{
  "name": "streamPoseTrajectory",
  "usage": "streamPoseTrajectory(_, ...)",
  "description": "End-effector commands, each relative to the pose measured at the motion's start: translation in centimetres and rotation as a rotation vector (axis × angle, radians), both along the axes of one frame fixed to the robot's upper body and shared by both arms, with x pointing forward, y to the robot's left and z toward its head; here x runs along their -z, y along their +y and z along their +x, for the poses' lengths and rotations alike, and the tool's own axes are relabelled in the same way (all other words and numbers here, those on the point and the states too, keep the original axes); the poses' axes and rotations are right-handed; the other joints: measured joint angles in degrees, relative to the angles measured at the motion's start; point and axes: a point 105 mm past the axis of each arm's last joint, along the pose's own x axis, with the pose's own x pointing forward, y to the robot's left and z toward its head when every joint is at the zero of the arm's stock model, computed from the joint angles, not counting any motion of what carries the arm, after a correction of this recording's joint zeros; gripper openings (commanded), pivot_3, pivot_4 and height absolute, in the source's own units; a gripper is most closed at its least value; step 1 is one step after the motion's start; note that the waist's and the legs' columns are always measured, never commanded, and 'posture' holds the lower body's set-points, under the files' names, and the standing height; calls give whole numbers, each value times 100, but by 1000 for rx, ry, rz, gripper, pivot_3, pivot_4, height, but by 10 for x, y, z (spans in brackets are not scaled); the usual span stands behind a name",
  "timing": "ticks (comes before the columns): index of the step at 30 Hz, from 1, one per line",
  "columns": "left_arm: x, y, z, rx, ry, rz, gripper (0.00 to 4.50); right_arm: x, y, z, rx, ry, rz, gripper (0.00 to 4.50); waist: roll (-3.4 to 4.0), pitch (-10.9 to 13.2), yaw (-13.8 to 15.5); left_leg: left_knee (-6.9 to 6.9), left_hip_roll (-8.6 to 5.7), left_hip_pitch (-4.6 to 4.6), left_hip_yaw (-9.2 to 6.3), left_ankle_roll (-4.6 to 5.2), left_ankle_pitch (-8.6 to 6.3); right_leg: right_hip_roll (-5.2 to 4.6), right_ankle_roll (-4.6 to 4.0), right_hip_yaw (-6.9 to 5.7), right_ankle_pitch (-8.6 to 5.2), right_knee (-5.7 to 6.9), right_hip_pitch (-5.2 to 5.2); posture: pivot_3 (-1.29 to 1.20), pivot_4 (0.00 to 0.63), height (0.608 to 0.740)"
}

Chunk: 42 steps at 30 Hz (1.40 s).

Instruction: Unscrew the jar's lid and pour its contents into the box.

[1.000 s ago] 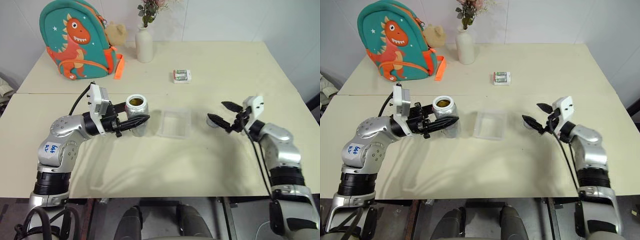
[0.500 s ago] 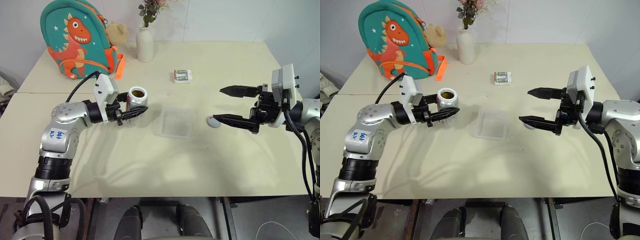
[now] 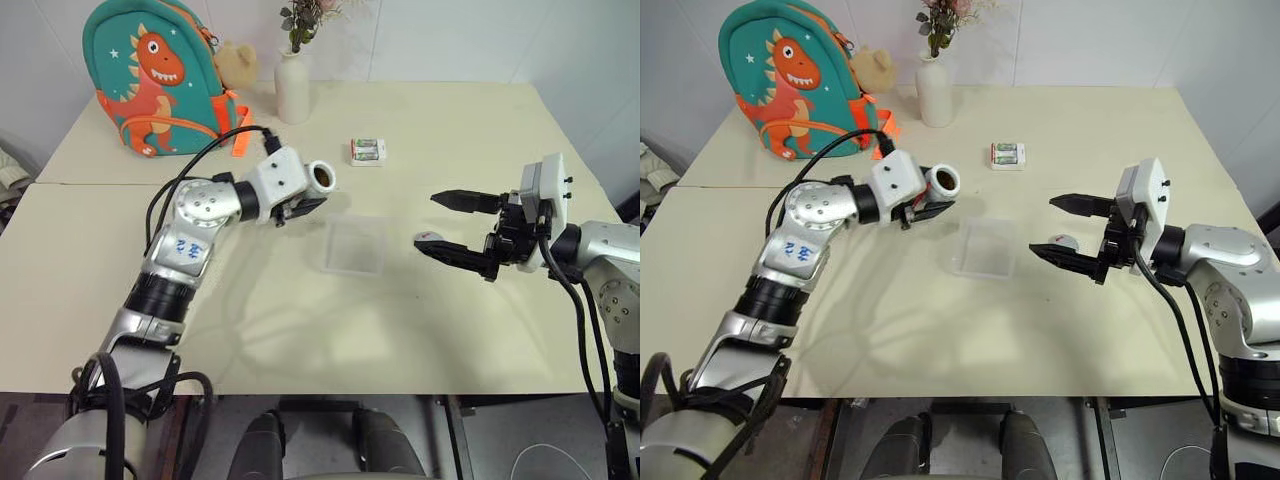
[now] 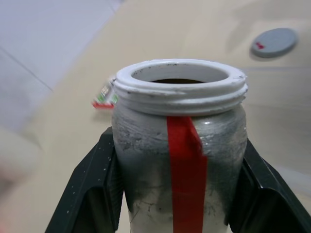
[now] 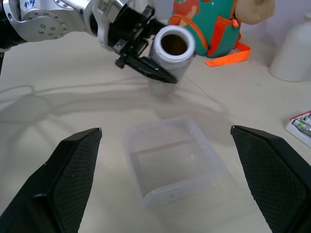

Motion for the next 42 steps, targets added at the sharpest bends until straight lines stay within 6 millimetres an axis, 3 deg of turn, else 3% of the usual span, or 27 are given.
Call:
streamPoseTrajectory(1,-26,-11,9,-35,-328,188,2265,-10,0,-3,12,-57,24,4472,0,0,-5,0,0,0,0,0,0,0,0,0,0,1,0,0,150,740)
streamPoseTrajectory(6,-47,-40,6,28,-795,430,2265,-8,1,0,32,-49,54,4472,-3,2,10,-1,-2,-2,0,0,0,0,5,1,0,-3,-1,0,150,740)
streamPoseTrajectory(12,-39,-62,6,182,-1327,836,2265,-6,4,1,50,-41,94,4472,-8,5,17,-1,-8,-10,0,3,-2,-1,18,5,-2,-11,-2,0,150,740)
streamPoseTrajectory(18,-29,-70,6,279,-1533,927,2265,-4,5,3,72,-34,133,4472,-8,5,5,-3,-8,-13,1,5,-3,-1,23,5,-7,-1,-9,0,150,740)
streamPoseTrajectory(23,-24,-70,11,266,-1544,972,2265,-5,7,4,80,-33,156,4472,-9,5,37,0,-9,-24,0,5,-3,-1,24,5,-7,1,-16,0,150,740)
streamPoseTrajectory(27,-40,-78,3,248,-1602,914,2265,-4,8,6,84,-31,168,4472,-9,5,42,0,-9,-23,0,5,-3,-1,25,5,-8,4,-16,0,150,740)
streamPoseTrajectory(33,-41,-63,7,235,-1524,933,2265,-4,8,9,89,-34,181,4472,-9,5,55,1,-9,-20,1,4,-3,-1,25,5,-8,10,-16,0,150,740)
streamPoseTrajectory(36,-43,-51,8,202,-1355,831,2265,-2,9,10,87,-32,186,4472,-8,5,58,2,-9,-20,0,3,-2,-1,24,5,-8,15,-17,0,150,740)
streamPoseTrajectory(42,-52,-13,15,14,-799,370,2265,0,12,8,68,-22,185,4472,-6,4,63,9,-8,-13,3,2,-1,-2,21,6,-10,30,-16,0,150,740)
